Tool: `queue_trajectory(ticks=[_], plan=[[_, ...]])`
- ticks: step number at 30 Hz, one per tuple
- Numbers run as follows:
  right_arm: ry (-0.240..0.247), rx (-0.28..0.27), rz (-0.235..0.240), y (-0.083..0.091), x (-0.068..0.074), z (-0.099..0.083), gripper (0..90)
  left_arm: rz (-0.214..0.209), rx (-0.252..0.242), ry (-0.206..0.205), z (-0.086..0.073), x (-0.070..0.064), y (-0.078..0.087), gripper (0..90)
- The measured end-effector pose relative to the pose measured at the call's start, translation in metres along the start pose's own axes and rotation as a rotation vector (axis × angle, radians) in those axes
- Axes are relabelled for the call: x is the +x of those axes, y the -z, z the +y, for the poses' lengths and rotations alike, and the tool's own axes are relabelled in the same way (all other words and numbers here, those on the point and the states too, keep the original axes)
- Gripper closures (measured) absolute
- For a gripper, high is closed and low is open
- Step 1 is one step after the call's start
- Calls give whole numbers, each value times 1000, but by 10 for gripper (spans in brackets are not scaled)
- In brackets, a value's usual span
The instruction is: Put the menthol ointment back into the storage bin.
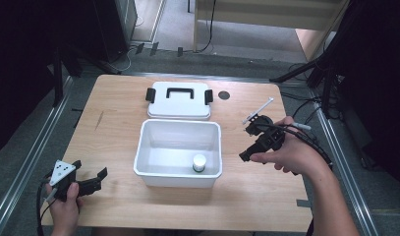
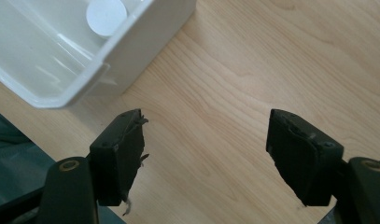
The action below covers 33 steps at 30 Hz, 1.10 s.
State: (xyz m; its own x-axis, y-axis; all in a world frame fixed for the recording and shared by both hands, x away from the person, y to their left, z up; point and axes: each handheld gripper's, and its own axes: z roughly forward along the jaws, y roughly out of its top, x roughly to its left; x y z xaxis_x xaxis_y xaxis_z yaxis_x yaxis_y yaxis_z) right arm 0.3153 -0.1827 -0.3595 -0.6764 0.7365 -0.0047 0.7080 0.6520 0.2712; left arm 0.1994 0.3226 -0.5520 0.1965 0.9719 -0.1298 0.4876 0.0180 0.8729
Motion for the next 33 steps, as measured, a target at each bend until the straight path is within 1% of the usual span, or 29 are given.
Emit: queue_trajectory(ticks=[1,2,3,4,5,6,7,8,10,12,13,14,16,17,19,20,21,22,23,24,25,26,27,28,29,30,31,32,33], plan=[[0,0,0,0,0,0,288,0,0,0,0,0,0,6],[-20,7,2,-3,-4,-6,288,1,2,-4,0,0,0,6],[-20,7,2,-3,-4,-6,288,1,2,-4,0,0,0,6],[-30,8,2,-6,-8,-12,288,2,2,-6,0,0,0,6],[-30,8,2,-6,-8,-12,288,2,2,-6,0,0,0,6],[-43,7,4,-10,-12,-17,289,3,-1,-1,0,0,0,6],[-43,7,4,-10,-12,-17,289,2,-1,-1,0,0,0,6],[-55,8,8,-15,-15,-22,289,2,2,-3,0,0,0,6],[-60,8,8,-17,-17,-24,290,2,2,-4,0,0,0,6],[-73,1,8,-25,-21,-31,292,3,1,-4,0,0,0,6],[-73,1,8,-25,-21,-31,292,3,1,-4,0,0,0,6],[-82,-7,10,-31,-23,-36,293,2,1,-4,0,0,0,6],[-94,-9,12,-38,-24,-41,293,2,1,-4,0,0,0,6],[-94,-9,12,-38,-24,-41,293,2,1,-4,0,0,0,6],[-105,-20,14,-47,-27,-48,293,2,1,-4,0,0,0,6],[-105,-20,14,-47,-27,-48,293,2,1,-4,0,0,0,6],[-125,-31,16,-53,-29,-53,293,2,1,-3,0,0,0,6],[-139,-30,18,-55,-30,-55,293,3,2,-5,0,0,0,6],[-139,-30,18,-55,-30,-55,293,3,2,-5,0,0,0,6],[-143,-41,16,-61,-33,-61,293,3,2,-5,0,0,0,6],[-143,-41,16,-61,-33,-61,293,3,2,-5,0,0,0,6],[-153,-49,7,-67,-36,-67,293,3,2,-5,0,0,0,6],[-153,-49,7,-67,-36,-67,293,3,2,-5,0,0,0,6],[-151,-57,-7,-69,-37,-69,292,3,2,-5,0,0,0,6],[-163,-103,-48,-73,-41,-75,292,3,2,-5,0,0,0,6],[-184,-132,-56,-75,-43,-78,292,3,2,-4,0,0,0,6],[-184,-132,-56,-75,-43,-78,292,3,2,-4,0,0,0,6],[-193,-159,-57,-76,-46,-81,291,3,2,-3,0,0,0,6],[-205,-224,-53,-81,-49,-90,291,5,2,-7,0,0,0,6]])
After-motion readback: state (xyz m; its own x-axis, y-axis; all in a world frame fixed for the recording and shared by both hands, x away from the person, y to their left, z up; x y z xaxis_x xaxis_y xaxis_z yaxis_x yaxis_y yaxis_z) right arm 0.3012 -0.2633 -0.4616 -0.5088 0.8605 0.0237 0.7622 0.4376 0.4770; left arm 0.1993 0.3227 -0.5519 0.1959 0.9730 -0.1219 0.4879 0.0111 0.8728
